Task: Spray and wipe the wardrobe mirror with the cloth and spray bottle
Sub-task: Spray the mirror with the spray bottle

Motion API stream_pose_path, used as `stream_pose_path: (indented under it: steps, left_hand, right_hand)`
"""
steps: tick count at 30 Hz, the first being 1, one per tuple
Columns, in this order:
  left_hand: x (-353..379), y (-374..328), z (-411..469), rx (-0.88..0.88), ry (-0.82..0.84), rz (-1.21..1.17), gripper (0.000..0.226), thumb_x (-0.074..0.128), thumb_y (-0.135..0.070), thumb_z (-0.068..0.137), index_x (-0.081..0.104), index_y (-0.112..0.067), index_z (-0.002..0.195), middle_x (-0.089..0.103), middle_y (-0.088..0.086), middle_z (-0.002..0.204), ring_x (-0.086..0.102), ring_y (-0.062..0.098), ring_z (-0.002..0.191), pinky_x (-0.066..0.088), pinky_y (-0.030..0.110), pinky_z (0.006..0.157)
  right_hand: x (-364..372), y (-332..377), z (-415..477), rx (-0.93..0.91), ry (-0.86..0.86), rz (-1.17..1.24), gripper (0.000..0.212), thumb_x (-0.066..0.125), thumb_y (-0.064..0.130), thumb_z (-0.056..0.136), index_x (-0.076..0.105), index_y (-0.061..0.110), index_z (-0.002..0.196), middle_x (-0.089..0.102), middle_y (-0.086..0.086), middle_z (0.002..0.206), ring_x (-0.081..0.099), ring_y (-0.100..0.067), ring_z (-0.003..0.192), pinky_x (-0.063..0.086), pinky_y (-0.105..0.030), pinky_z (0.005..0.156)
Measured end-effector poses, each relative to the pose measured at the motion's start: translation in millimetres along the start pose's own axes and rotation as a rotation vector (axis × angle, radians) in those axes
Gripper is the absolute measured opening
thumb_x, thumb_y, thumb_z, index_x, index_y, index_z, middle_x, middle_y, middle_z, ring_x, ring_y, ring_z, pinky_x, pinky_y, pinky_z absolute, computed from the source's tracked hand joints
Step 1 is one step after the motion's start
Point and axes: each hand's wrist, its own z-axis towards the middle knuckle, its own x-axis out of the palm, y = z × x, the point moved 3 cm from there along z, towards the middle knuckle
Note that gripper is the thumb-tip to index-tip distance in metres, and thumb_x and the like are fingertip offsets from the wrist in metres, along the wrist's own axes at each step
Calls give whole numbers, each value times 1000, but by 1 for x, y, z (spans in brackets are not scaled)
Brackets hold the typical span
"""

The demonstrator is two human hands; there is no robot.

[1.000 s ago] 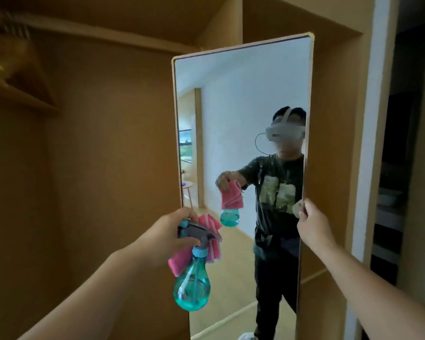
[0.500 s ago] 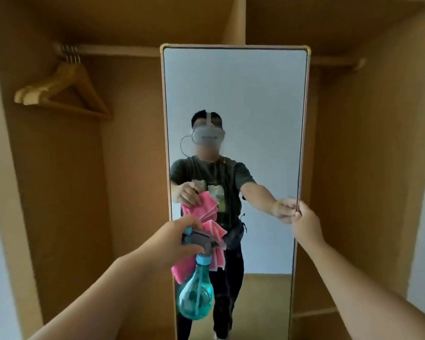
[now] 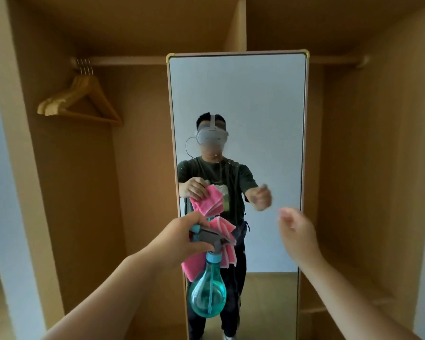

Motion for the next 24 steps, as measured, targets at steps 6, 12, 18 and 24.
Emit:
stream_pose_path:
  steps: [6,12,18,24]
  left_hand:
    - [-13,-5,-6,8,-46,-16,30,82,-25,72,58,-32,88,66,-13,88,62,-4,77,56,21,65]
    - [-16,1,-13,37,-79,-45,30,83,-28,71,57,-33,86,66,-12,86,61,-4,75,52,16,62]
    - [-19,7,-16,22,-62,-106,30,81,-30,73,57,-29,91,67,-11,87,61,-3,74,51,15,61]
    - [-33,5,-16,35,-23,-93,29,75,-42,77,56,-32,97,65,-12,93,63,3,79,50,13,58]
  right_hand:
    - [47,63,-75,-20,456,239,6,63,18,91,67,22,93,71,4,83,68,-9,78,52,-18,69]
    - [77,75,-92,84,641,361,31,75,18,80,65,20,110,73,4,103,69,-12,97,56,-26,83]
    - [93,80,-93,79,500,402,25,73,15,77,68,14,102,73,-8,96,69,-22,92,56,-47,87]
    - [75,96,-85,-18,372,466,19,74,23,77,70,27,95,71,0,90,68,-18,85,59,-34,74]
